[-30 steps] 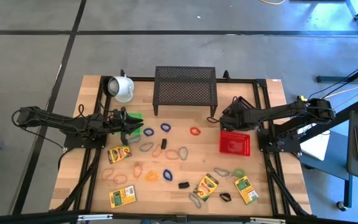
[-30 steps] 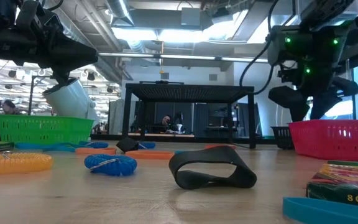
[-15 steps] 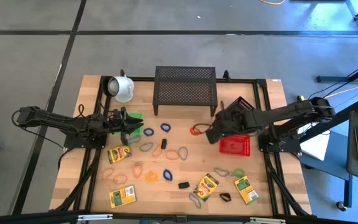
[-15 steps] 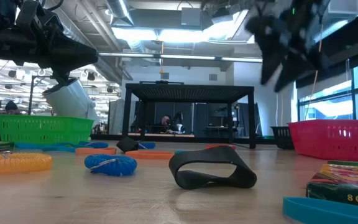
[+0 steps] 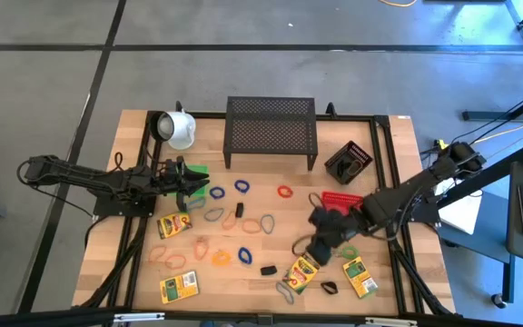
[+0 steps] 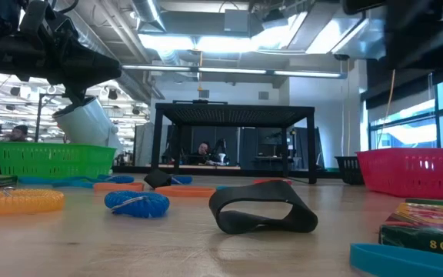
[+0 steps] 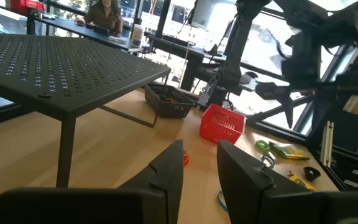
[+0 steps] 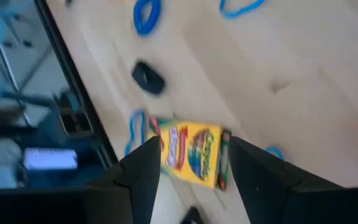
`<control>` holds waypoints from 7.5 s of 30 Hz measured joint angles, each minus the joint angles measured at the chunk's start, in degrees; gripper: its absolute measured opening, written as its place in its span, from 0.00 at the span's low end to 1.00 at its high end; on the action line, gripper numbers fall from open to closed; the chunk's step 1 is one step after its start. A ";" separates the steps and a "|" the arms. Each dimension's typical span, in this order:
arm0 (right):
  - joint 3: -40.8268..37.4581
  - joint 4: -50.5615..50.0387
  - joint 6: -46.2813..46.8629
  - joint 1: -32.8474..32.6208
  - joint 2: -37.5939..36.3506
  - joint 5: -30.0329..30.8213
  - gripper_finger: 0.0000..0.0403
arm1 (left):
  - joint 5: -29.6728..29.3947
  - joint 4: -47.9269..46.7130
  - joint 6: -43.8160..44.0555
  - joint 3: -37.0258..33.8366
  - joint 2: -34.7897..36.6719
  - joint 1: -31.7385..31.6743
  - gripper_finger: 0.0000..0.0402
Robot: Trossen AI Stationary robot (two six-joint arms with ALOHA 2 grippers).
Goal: Pick & Place Office Desk Supplies
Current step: Put the blue rubber band into the black bin, then put the black rubber band into the black bin
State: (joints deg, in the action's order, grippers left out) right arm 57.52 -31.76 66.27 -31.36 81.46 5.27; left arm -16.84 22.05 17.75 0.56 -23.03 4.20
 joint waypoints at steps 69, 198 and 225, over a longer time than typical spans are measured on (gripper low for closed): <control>0.17 -5.38 -20.31 -5.50 23.05 6.90 0.07 | 0.00 -0.03 0.01 -0.01 0.01 0.01 0.23; -2.21 -35.02 0.58 41.43 5.11 38.45 0.19 | -0.01 -0.03 0.00 -0.01 0.02 -0.01 0.23; 1.59 -37.59 -0.59 33.86 5.02 20.85 0.43 | -0.01 -0.01 0.01 0.00 0.01 0.00 0.23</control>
State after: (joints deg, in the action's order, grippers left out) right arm 59.10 -69.35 65.69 2.50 86.48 26.13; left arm -16.85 22.04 17.76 0.56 -23.02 4.20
